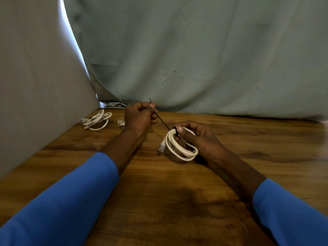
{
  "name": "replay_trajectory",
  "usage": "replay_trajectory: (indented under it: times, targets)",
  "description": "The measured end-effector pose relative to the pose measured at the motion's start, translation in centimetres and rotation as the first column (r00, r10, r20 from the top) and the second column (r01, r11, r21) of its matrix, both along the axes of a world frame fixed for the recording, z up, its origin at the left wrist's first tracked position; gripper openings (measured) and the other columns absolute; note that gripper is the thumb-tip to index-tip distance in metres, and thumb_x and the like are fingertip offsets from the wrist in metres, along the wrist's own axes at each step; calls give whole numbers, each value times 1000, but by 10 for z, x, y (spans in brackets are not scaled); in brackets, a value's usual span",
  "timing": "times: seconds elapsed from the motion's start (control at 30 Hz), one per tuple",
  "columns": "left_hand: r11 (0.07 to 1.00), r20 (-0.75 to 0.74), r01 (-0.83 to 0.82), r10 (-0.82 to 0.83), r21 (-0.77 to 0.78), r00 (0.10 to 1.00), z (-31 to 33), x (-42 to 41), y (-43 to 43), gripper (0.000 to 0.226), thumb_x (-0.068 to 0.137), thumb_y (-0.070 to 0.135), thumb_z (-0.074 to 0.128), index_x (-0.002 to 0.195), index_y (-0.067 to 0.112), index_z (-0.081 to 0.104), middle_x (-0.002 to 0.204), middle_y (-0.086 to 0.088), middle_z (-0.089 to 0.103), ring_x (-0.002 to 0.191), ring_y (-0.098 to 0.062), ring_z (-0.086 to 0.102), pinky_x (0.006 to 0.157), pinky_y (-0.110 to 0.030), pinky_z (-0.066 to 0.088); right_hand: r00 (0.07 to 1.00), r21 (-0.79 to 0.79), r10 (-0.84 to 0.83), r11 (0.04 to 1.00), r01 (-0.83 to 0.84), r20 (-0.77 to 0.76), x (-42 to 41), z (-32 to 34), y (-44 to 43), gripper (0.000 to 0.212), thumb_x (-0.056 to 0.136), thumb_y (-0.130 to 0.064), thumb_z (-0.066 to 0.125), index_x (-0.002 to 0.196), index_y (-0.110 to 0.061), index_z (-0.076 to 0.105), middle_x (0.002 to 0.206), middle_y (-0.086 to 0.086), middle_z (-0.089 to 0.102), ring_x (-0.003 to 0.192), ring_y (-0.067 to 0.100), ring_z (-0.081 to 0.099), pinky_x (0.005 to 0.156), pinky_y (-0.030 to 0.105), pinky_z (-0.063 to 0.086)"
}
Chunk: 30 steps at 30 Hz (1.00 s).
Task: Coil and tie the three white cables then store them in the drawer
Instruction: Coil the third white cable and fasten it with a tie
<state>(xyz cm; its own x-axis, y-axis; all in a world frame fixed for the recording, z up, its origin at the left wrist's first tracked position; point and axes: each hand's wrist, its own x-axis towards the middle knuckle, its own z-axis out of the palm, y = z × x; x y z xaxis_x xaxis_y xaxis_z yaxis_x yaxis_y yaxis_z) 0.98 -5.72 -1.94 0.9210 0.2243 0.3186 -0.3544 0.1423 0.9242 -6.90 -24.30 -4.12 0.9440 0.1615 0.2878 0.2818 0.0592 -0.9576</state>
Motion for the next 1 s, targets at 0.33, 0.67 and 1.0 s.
replay_trajectory:
  times: [0.33,0.67,1.0]
  targets:
    - [991,12,-132,132,-2,991,1,6,2,13,100,12,65,100,2,74,78,-6,69,63,-11,64,54,-18,54,999,37,35,999,-36,17,-4,-1,15,25,87,-11,75,105,6,74,87,20,75,70,18,71,58,23,56]
    - [994,111,67,-57,-89,992,15,-14,-4,7,98,8,67,97,7,73,76,-6,69,57,-9,61,55,-23,53,977,-223,-201,952,211,65,12,-15,5,12,93,-19,76,95,-8,74,86,8,79,81,22,75,79,44,61]
    - [804,220,402,-529,438,819,8,-59,-35,12,80,-3,81,88,4,76,77,0,78,70,-7,71,65,-18,54,939,-19,-340,941,339,-50,25,-10,-10,11,91,-11,76,91,-4,68,81,17,76,78,34,74,80,54,61]
